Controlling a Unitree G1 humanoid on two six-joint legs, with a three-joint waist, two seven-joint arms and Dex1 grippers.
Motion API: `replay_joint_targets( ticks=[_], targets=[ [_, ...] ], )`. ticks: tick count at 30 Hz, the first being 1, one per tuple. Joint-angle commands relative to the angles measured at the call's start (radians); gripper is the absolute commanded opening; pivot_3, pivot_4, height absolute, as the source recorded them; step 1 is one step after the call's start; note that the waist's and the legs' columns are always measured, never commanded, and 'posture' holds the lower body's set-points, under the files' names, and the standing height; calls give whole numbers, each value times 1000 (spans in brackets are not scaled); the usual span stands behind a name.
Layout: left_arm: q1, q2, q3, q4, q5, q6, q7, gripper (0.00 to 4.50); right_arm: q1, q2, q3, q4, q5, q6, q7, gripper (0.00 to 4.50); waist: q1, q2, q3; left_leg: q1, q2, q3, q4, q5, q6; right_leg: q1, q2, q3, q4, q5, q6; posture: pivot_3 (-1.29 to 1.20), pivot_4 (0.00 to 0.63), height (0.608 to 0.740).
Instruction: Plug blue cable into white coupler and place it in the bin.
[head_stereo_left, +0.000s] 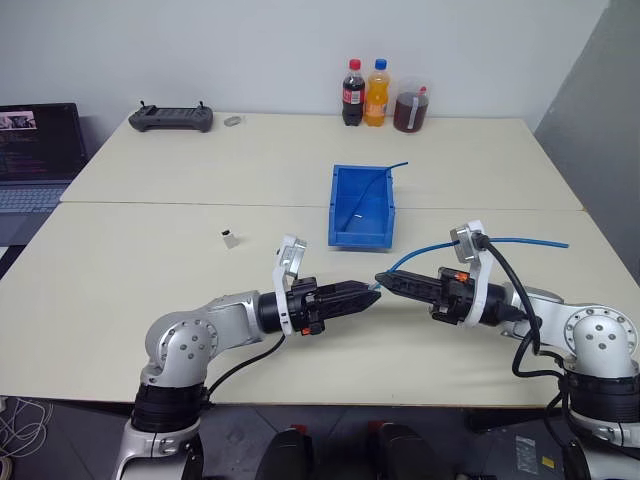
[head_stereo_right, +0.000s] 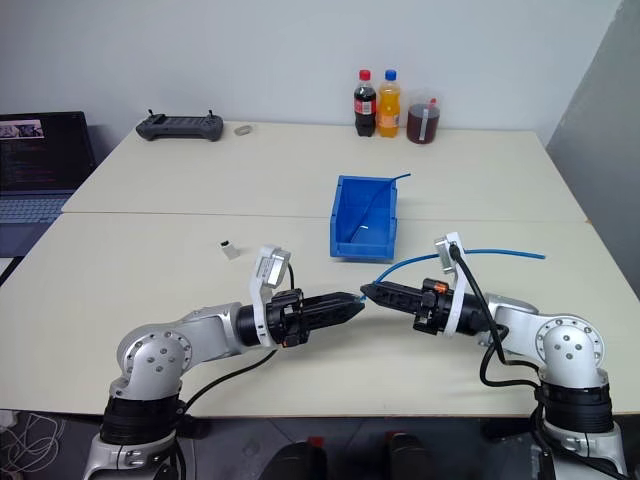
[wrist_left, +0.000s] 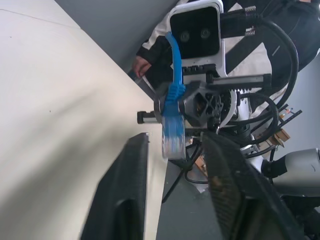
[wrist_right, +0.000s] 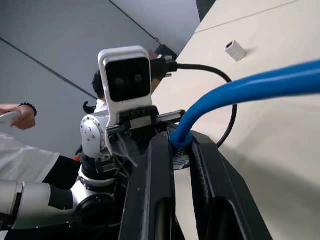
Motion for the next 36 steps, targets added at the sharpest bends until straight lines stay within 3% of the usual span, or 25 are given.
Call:
replay_joint_targets(
  ticks=[1,7,10,16,23,30,36],
  targets=[
    [27,22,35,-71,-68,8,8,2774,-17,-15,-3,5,-26,-24,18,161,0,0,0,0,0,0,0,0,0,0,0,0,0,0,0,0,150,740],
    [86,67,88,-135,-119,9,72,3860,-37,-25,-1,36,-59,-29,54,161,-1,0,0,0,0,0,0,0,0,0,0,0,0,0,0,0,150,740],
    [142,116,112,-193,-73,-26,103,4453,-50,-25,4,50,-82,-33,76,161,-2,0,0,0,0,0,0,0,0,-1,0,1,0,0,0,0,150,740],
    [270,161,113,-278,89,-154,181,4453,-64,-29,10,64,-112,-31,117,161,0,0,0,0,0,1,-1,0,0,-2,0,2,0,0,0,0,150,740],
    [280,59,51,-96,683,-451,662,4453,-54,-66,78,33,-246,-76,219,161,4,0,1,0,0,2,-1,0,0,-1,-1,2,-1,0,0,0,150,740],
    [120,-118,82,157,868,-533,914,4453,-93,-69,104,65,-313,-90,280,161,8,-3,1,-8,0,1,1,0,0,-9,-2,0,0,4,-4,0,150,740],
    [-25,-166,64,384,952,-642,945,4453,-113,-75,98,78,-336,-85,301,161,10,-4,1,-10,0,1,1,0,0,-9,-2,0,-1,5,-3,0,150,740]
  ],
)
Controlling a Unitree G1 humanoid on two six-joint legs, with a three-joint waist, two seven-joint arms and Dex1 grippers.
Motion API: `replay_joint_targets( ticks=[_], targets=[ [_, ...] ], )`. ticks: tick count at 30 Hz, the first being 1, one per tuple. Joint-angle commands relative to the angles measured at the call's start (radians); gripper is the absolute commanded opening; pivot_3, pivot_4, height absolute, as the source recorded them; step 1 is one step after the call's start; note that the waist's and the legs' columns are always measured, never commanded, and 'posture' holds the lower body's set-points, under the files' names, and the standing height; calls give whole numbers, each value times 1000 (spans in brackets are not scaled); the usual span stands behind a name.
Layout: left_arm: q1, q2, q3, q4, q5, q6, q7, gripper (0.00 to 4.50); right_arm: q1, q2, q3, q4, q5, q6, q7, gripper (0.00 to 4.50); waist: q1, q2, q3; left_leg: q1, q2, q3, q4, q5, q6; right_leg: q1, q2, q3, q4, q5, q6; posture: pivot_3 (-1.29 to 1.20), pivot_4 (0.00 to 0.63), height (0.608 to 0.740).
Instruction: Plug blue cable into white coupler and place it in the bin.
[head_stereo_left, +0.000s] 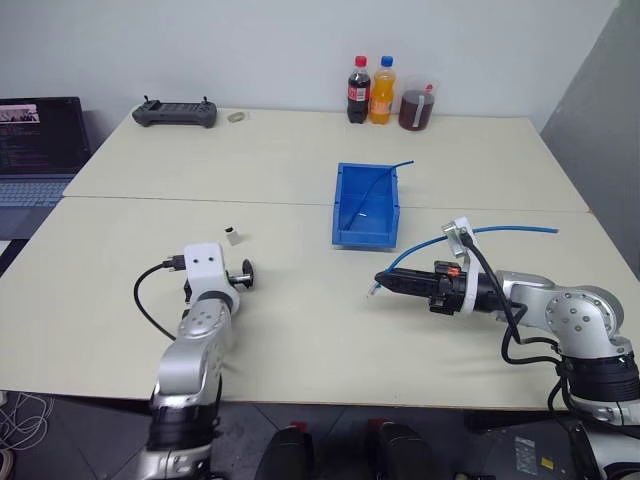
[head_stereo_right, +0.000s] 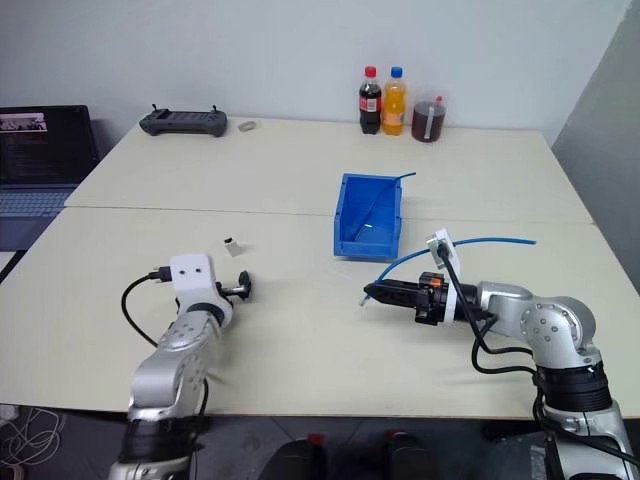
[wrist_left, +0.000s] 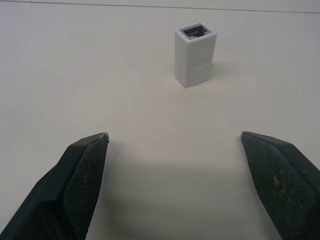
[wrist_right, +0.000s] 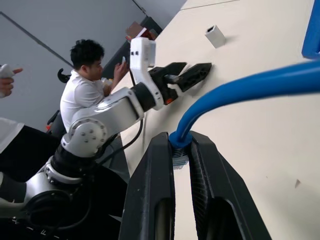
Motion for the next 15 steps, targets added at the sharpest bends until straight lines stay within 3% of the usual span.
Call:
replay_joint_targets(
  ticks=[1,10,13,15],
  targets=[
    [-112,-25,1,175,57,-96,19,4453,-20,-12,-20,-11,-10,-6,30,161,1,0,0,0,0,0,0,0,0,0,0,0,0,0,0,0,150,740],
    [-322,-35,65,519,56,-246,4,4453,-18,-26,-32,-27,-17,4,25,161,16,0,0,0,-1,0,0,0,0,0,0,-1,1,0,0,0,150,740],
    [-347,-49,94,563,42,-255,22,4453,-18,-31,-37,-29,-15,8,24,161,16,0,0,0,-1,0,0,0,0,0,0,-1,0,0,0,0,150,740],
    [-345,-68,102,554,35,-257,23,4176,-16,-36,-40,-32,-15,8,24,161,17,0,0,0,-1,0,0,0,0,0,0,-1,1,0,0,0,150,740]
  ],
)
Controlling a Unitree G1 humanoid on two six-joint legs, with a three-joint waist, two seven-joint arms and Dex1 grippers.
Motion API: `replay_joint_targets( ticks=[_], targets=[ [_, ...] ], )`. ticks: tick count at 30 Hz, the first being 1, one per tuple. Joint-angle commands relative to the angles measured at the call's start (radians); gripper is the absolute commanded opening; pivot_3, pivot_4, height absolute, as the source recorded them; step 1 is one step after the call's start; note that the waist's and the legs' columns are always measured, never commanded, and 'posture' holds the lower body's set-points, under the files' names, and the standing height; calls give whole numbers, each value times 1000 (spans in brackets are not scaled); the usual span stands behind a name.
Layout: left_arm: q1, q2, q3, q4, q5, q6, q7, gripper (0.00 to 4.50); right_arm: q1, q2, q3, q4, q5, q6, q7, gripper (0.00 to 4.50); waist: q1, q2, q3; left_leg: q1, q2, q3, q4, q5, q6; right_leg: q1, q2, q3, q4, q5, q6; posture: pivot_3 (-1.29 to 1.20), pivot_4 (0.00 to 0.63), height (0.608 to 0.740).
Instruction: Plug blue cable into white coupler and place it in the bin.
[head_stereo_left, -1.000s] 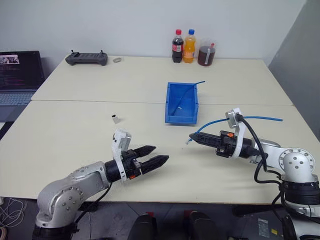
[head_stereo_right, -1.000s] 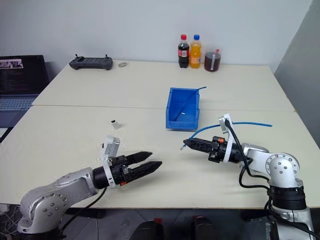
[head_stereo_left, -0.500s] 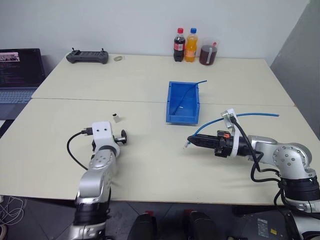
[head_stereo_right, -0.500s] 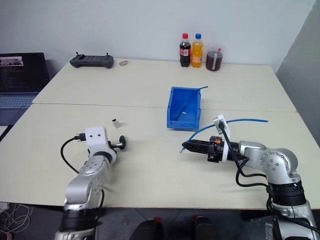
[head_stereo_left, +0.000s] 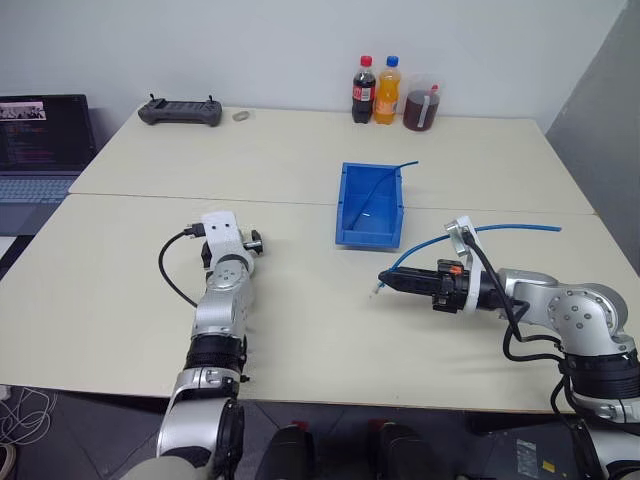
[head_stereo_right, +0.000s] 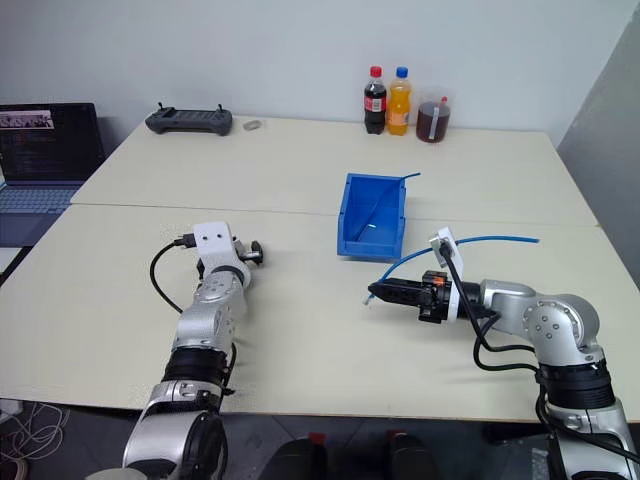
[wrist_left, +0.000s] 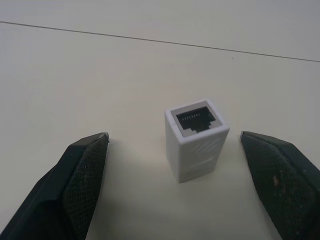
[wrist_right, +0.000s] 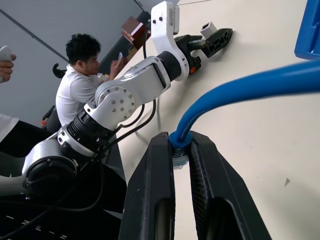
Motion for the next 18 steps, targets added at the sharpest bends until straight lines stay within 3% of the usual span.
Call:
replay_joint_targets(
  ticks=[1,9,17,18],
  targets=[
    [3,-33,24,0,-18,2,18,4038,-13,-16,-35,-38,5,4,5,161,0,0,0,0,0,0,0,0,0,0,0,0,0,0,0,0,150,740],
    [31,-96,39,-50,-28,48,40,2610,11,-18,-47,-62,5,5,-6,161,2,0,0,0,0,0,0,0,0,0,-1,0,0,0,0,0,150,740],
    [8,-44,39,-25,-2,46,9,865,20,-10,-60,-55,5,4,-21,161,6,0,0,0,-1,0,1,0,0,1,-1,0,0,0,1,0,150,740],
    [6,-32,33,-23,6,43,1,799,24,-9,-61,-55,3,4,-22,161,5,0,0,0,-1,0,1,0,0,1,-1,0,0,0,1,0,150,740]
  ],
)
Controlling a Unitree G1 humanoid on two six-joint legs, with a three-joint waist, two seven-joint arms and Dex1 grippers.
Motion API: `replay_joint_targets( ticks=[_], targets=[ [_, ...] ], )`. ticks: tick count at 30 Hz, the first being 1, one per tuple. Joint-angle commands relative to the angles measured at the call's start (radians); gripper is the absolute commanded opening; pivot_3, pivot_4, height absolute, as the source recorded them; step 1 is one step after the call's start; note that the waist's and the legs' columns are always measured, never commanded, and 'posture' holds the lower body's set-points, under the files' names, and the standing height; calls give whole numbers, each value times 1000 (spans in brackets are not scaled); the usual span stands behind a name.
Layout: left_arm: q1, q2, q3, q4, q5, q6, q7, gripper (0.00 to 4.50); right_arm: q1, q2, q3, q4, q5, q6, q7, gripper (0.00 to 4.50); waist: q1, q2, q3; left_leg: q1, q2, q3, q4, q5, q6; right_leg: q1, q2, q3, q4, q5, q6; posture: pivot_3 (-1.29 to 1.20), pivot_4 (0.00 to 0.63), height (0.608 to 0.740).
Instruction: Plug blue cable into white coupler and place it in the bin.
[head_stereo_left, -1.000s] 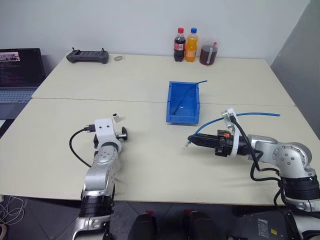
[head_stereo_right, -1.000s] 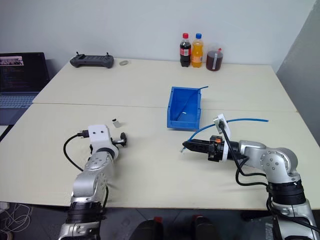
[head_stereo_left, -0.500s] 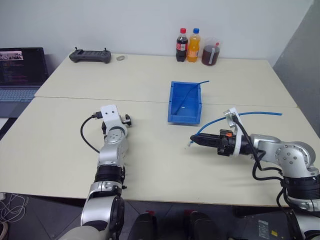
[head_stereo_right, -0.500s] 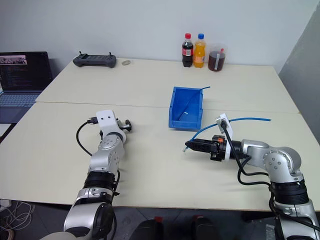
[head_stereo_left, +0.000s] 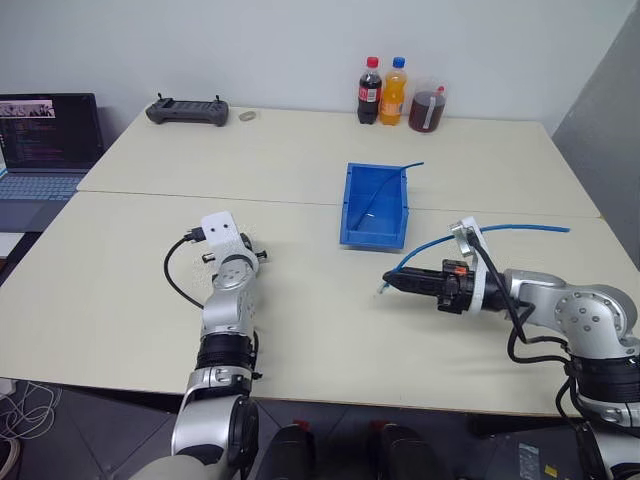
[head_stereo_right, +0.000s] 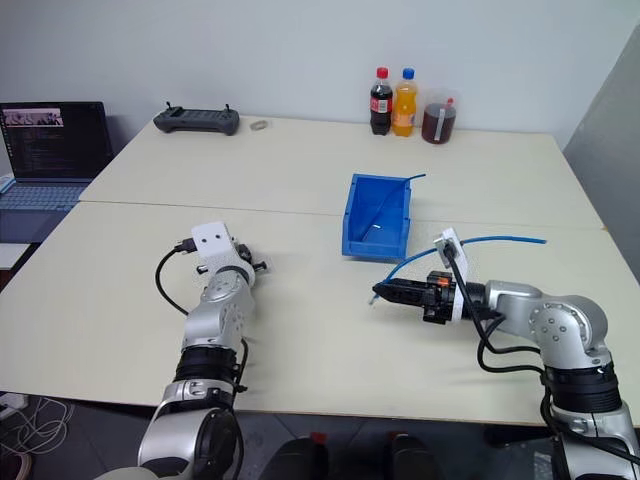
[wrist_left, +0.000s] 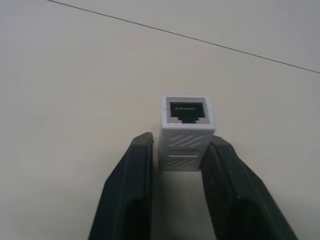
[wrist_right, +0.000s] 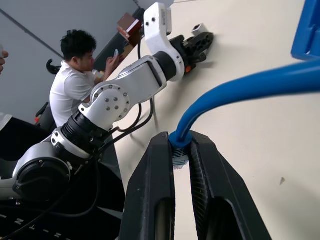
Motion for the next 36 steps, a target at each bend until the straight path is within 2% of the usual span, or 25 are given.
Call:
replay_joint_targets(
  ticks=[1,6,9,12,14,16,19,22,25,30,33,36],
  targets=[
    [-6,31,-19,28,19,10,-36,798,11,-2,-31,-28,2,-9,1,161,-1,0,0,0,0,0,0,0,0,0,0,0,0,0,0,0,150,740],
    [3,55,-29,11,35,32,-43,798,15,9,-31,-34,1,-11,-8,161,-4,0,0,0,1,0,0,0,0,0,0,0,0,0,0,0,150,740],
    [57,93,-100,-97,58,94,-136,798,13,16,-32,-42,-2,-13,-19,161,-5,0,0,0,1,0,0,0,0,0,1,0,0,0,0,0,150,740],
    [222,252,-263,-395,-18,89,-541,798,6,-5,-31,-69,-9,-18,-9,161,-12,0,0,0,1,1,-1,1,-1,0,0,1,0,0,0,0,150,740],
    [343,400,-327,-572,-125,88,-843,798,-18,-18,-12,-87,-29,-35,11,161,-22,0,0,0,2,2,-2,3,-6,-2,0,2,0,0,-1,0,150,740],
    [419,508,-348,-650,-218,62,-1079,798,-55,-29,41,-98,-100,-93,46,161,-28,1,0,0,2,2,-2,4,-7,-2,-1,1,0,-1,-2,0,150,740],
    [434,600,-414,-633,-221,-43,-1306,798,-107,-18,133,-100,-211,-190,101,161,-31,2,1,1,2,1,-3,2,-3,-2,-1,0,1,-1,-3,0,150,740],
    [370,579,-473,-518,-177,-149,-1406,798,-130,2,229,-106,-312,-289,158,161,-25,2,1,2,2,0,-2,2,-2,0,1,-1,0,-1,-3,0,150,740],
    [260,500,-530,-290,-98,-320,-1468,798,-124,43,356,-100,-441,-422,209,161,-20,2,1,2,1,1,-1,2,-1,0,2,-1,0,-1,-3,0,150,740],
    [154,422,-561,-38,-33,-478,-1535,798,-88,99,477,-11,-660,-689,242,161,-20,1,1,0,2,1,0,1,0,-2,3,0,0,-1,-3,0,150,740],
    [138,406,-564,6,-25,-522,-1572,798,-74,141,505,71,-777,-844,220,161,-20,1,1,-1,2,1,0,1,0,-2,3,0,0,-1,-3,0,150,740],
    [152,397,-557,-9,-39,-521,-1589,798,-63,174,494,129,-804,-893,234,161,-20,1,1,0,2,1,1,1,0,-2,3,0,1,-1,-3,0,150,740]
  ],
)
